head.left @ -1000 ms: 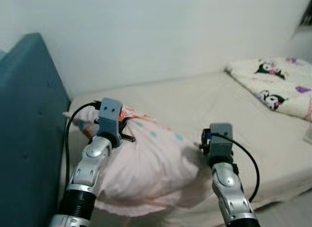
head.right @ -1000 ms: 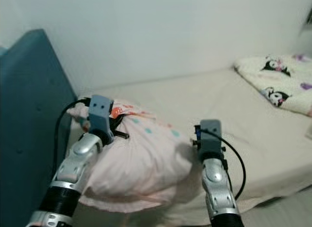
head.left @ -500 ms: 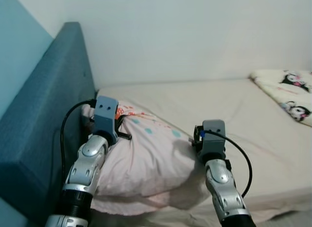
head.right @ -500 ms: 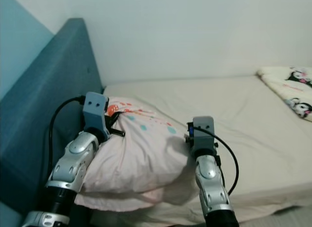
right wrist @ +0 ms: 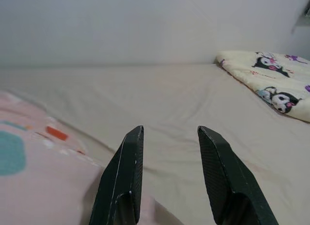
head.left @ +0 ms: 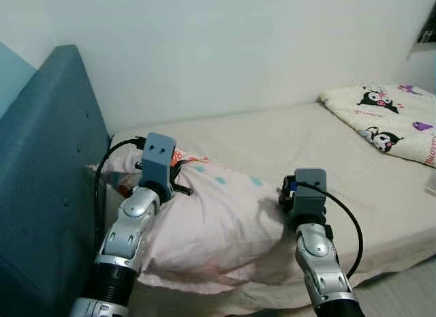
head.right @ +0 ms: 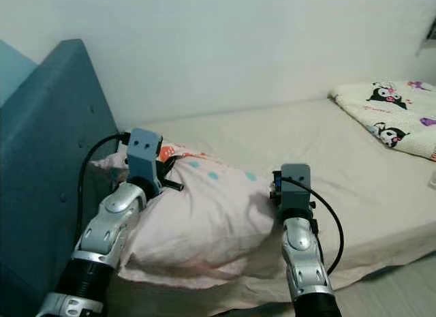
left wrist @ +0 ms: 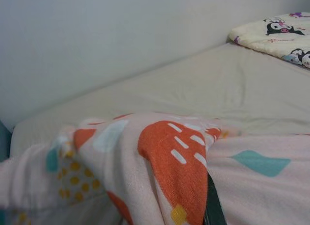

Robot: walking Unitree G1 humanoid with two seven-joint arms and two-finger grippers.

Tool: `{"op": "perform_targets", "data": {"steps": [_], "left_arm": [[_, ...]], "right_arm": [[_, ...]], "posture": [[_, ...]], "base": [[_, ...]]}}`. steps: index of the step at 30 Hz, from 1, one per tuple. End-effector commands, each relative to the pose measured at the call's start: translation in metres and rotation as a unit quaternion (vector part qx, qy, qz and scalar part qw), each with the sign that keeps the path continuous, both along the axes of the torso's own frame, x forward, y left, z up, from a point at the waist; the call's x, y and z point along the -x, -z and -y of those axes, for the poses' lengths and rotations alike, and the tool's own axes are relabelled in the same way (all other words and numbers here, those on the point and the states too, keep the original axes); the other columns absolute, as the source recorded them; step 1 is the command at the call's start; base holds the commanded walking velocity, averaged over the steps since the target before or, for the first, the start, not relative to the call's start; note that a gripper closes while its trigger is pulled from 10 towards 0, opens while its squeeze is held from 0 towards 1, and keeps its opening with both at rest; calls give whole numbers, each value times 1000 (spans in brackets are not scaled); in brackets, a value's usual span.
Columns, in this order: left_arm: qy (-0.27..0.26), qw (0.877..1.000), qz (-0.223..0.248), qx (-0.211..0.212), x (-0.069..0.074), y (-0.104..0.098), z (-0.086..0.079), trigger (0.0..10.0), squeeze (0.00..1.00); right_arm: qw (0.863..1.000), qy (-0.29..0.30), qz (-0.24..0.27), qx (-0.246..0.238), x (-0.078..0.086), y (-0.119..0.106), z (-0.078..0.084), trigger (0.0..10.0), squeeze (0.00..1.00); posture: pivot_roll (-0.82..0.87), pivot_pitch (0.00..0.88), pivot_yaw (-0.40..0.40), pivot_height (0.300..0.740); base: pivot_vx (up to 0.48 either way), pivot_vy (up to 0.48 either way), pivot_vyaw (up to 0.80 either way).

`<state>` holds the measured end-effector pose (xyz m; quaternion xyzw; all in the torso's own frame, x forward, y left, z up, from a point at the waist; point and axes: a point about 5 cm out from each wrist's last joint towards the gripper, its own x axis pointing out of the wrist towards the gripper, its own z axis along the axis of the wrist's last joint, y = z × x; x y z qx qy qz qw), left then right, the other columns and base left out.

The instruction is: Clean up the room

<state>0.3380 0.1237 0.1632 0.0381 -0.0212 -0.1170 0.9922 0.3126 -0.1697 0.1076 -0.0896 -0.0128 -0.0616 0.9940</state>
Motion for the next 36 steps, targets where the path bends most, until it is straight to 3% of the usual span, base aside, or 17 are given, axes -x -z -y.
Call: {"op": "perform_targets", "data": {"steps": [1, 36], "left_arm": [[-4, 999, 39, 1, -4, -19, 1, 10000, 0], [-12, 999, 28, -10, 0, -15, -2, 10000, 0]], "right_arm": [[1000, -8, -5, 13, 0, 2, -4, 10000, 0], [999, -37, -10, 15, 1, 4, -10, 10000, 0]], "posture": [[13, 0, 10, 736], [7, 0, -5, 736]], "base": [[0, 0, 800], [0, 0, 777]]}}
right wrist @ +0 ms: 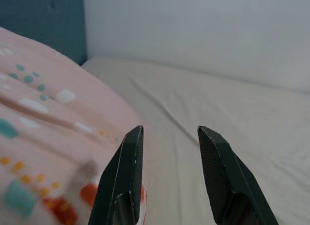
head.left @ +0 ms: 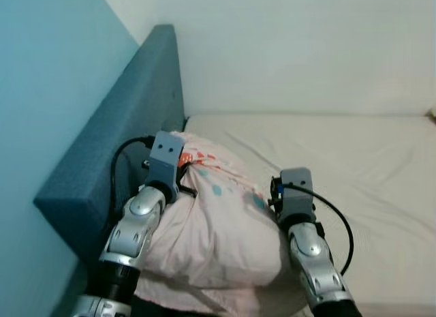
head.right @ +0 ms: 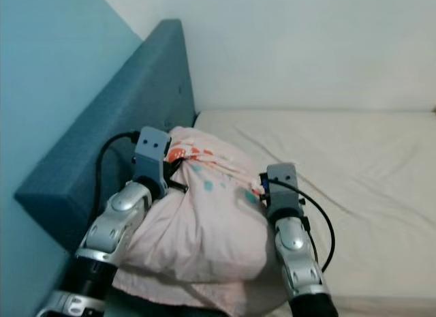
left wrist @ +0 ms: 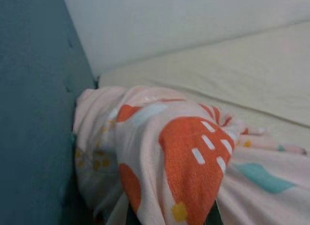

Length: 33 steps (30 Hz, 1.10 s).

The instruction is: Clean up the room

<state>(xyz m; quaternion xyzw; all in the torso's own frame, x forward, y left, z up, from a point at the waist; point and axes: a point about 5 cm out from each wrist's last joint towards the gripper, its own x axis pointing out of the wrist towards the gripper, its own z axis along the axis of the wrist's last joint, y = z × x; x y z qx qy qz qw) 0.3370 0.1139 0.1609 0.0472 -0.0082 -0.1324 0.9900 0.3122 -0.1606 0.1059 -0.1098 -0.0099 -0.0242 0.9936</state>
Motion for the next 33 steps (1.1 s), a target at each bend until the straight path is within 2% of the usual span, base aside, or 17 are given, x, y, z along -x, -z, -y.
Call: {"op": "perform_targets", "data": {"steps": [1, 19, 25, 27, 28, 33], "left_arm": [[-26, 999, 41, 2, -1, -17, -12, 10000, 0], [-12, 999, 33, -12, 4, -13, -8, 10000, 0], [-15, 1000, 20, -12, 3, -11, -6, 10000, 0], [-18, 1000, 19, -13, 2, -10, -7, 10000, 0], [-36, 999, 3, 0, -1, -8, -12, 10000, 0], [-43, 999, -3, -3, -3, -8, -15, 10000, 0]], "right_arm": [[1000, 0, -3, -5, 1, 2, -1, 10000, 0], [1000, 17, -6, -22, 5, 6, 5, 10000, 0], [999, 21, -7, -23, 7, 7, 8, 10000, 0], [999, 21, -8, -23, 7, 7, 8, 10000, 0], [999, 21, -9, -24, 6, 6, 8, 10000, 0], [999, 20, -10, -25, 6, 6, 7, 10000, 0]], "posture": [[7, 0, -5, 736], [6, 0, 7, 736], [0, 0, 12, 736], [-1, 0, 12, 736], [-1, 0, 13, 736], [0, 0, 11, 736]], "base": [[0, 0, 0], [0, 0, 0], [0, -480, 0], [0, 0, 0], [0, 0, 0], [0, 0, 0]]}}
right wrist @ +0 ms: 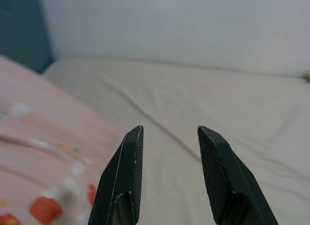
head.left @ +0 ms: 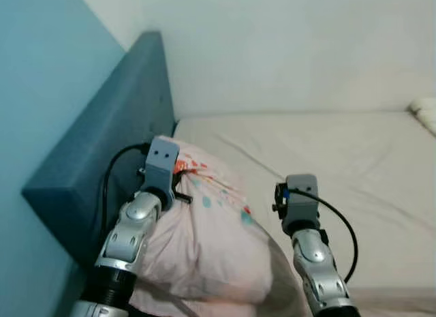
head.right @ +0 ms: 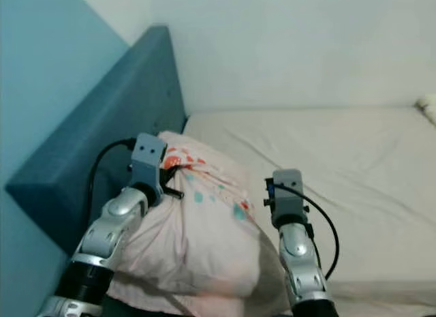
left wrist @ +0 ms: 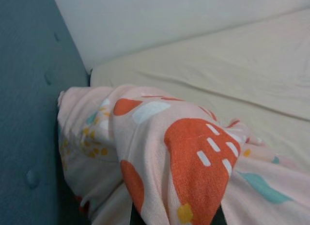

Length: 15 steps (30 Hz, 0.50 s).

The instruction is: Clean up the room

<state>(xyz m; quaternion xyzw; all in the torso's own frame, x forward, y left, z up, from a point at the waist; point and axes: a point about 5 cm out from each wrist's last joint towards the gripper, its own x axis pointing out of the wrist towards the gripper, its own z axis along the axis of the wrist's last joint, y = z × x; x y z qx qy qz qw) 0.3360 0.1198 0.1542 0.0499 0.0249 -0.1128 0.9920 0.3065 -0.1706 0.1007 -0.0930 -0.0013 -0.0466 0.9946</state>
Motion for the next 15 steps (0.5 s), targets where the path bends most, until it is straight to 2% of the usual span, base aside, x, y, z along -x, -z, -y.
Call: {"op": "perform_targets", "data": {"steps": [1, 8, 12, 15], "left_arm": [[-22, 999, 27, 3, -5, -15, -9, 10000, 0], [-26, 999, 18, 5, -7, -14, -8, 10000, 0], [-25, 999, 23, -14, -9, -13, -7, 10000, 0], [-13, 999, 32, -31, -13, -9, 0, 10000, 0]], "right_arm": [[1000, -3, -5, -8, 0, 1, -3, 10000, 0], [1000, -8, -4, -8, -2, -1, -4, 10000, 0], [1000, -9, -5, -7, -3, -2, -4, 10000, 0], [1000, -9, -13, -3, -3, 1, -2, 10000, 0]], "posture": [[2, 0, 8, 736], [2, 0, 8, 736], [-1, 0, 11, 736], [-7, 0, 17, 736]], "base": [[0, 0, 0], [0, 0, 0], [0, 0, 0], [0, 0, 0]]}}
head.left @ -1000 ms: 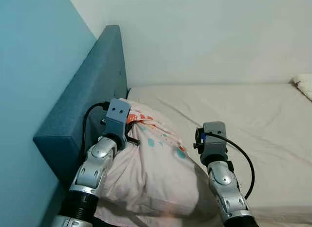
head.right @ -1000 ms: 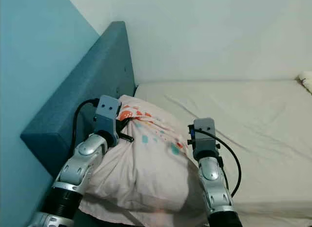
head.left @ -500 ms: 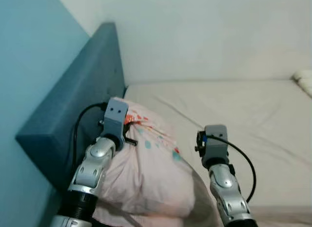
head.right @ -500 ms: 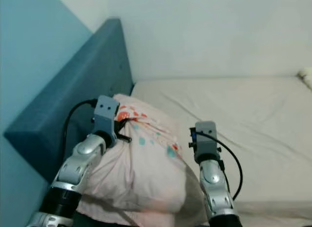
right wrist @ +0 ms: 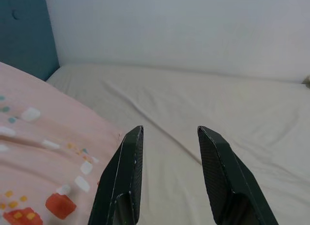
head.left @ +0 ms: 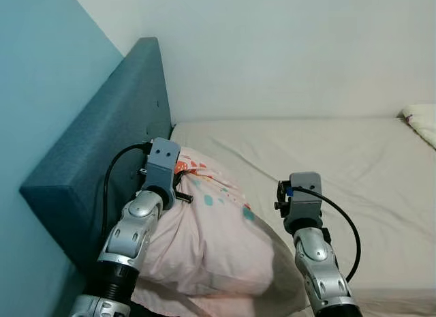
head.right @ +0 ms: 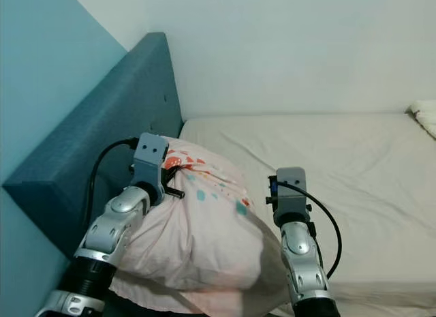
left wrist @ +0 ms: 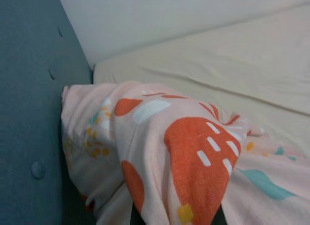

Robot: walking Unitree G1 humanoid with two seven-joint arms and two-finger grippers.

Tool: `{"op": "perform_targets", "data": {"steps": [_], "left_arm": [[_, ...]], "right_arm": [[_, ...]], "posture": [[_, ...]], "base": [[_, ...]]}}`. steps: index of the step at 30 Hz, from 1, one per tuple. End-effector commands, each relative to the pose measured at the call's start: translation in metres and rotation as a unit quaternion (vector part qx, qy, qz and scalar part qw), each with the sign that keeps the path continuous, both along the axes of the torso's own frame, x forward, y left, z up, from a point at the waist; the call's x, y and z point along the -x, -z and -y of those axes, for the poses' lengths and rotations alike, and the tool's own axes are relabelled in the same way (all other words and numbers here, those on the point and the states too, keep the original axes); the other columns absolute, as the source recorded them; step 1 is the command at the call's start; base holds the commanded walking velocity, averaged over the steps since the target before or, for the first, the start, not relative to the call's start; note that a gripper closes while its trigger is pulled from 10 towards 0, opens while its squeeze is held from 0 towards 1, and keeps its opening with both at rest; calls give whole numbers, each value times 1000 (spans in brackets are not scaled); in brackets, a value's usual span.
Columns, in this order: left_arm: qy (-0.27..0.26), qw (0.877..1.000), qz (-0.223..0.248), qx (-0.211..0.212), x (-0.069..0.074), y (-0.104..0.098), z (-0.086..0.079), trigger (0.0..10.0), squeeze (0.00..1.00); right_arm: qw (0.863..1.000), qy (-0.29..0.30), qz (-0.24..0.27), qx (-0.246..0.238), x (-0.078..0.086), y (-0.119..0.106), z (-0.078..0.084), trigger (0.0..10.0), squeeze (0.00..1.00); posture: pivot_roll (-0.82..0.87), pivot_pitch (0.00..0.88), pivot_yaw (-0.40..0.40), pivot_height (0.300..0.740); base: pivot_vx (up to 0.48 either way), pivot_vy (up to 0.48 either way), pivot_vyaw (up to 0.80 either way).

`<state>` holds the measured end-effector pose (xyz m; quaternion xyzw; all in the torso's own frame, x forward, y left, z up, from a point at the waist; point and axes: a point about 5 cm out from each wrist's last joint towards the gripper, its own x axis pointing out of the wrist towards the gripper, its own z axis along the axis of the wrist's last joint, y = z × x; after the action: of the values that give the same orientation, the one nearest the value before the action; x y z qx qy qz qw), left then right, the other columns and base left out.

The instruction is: Clean up the room

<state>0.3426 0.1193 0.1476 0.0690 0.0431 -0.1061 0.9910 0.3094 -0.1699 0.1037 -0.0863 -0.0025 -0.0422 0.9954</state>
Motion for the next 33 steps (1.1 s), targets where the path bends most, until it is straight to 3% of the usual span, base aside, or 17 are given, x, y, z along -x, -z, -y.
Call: {"op": "perform_targets", "data": {"steps": [1, 4, 8, 10, 11, 15, 22, 25, 28, 31, 32, 33], "left_arm": [[-5, 999, 47, -10, -6, -16, -1, 10000, 0], [15, 999, 43, 0, -12, -13, 10, 10000, 0], [50, 996, 72, 10, -22, -27, 29, 10000, 0], [76, 991, 102, 29, -32, -47, 49, 10000, 0], [76, 991, 102, 29, -32, -47, 49, 10000, 0], [100, 983, 144, 56, -46, -86, 78, 10000, 0], [85, 973, 183, 111, -56, -125, 84, 10000, 0], [76, 972, 194, 108, -57, -133, 89, 10000, 0], [50, 979, 183, 71, -59, -126, 90, 10000, 0], [1, 992, 127, -9, -60, -84, 86, 10000, 0], [1, 992, 127, -9, -60, -84, 86, 10000, 0], [-4, 997, 73, -39, -53, -47, 89, 10000, 0]], "right_arm": [[1000, -5, -14, 3, 0, 4, -2, 10000, 0], [1000, -4, -18, 7, 0, 5, -1, 10000, 0], [1000, -3, -16, 9, -1, 4, 1, 10000, 0], [1000, -3, -14, 13, -2, 2, 3, 10000, 0], [1000, -3, -14, 13, -2, 2, 3, 10000, 0], [1000, -2, -6, 19, -5, -4, 7, 10000, 0], [1000, -2, 2, 23, -2, -7, 4, 10000, 0], [1000, 1, -1, 23, -1, -6, 6, 10000, 0], [1000, 1, -4, 22, 1, -4, 5, 10000, 0], [1000, -1, -10, 23, 3, -2, 5, 10000, 0], [1000, -1, -10, 23, 3, -2, 5, 10000, 0], [1000, -1, -14, 23, 4, -1, 4, 10000, 0]], "posture": [[-7, 0, 17, 736], [-11, 0, 16, 736], [-15, 10, 9, 736], [-16, 26, 8, 736], [-16, 26, 8, 736], [-22, 71, 24, 736], [-30, 99, 45, 736], [-31, 110, 48, 736], [-33, 120, 49, 736], [-40, 147, 50, 736], [-40, 147, 50, 736], [-43, 166, 51, 736]], "base": [[0, 0, 0], [0, 0, 0], [0, 0, 0], [0, 0, 0], [0, 0, 0], [0, 0, 0], [0, 0, 0], [0, 0, 0], [0, 0, 0], [0, 0, 0], [0, 0, 0], [0, 0, 0]]}}
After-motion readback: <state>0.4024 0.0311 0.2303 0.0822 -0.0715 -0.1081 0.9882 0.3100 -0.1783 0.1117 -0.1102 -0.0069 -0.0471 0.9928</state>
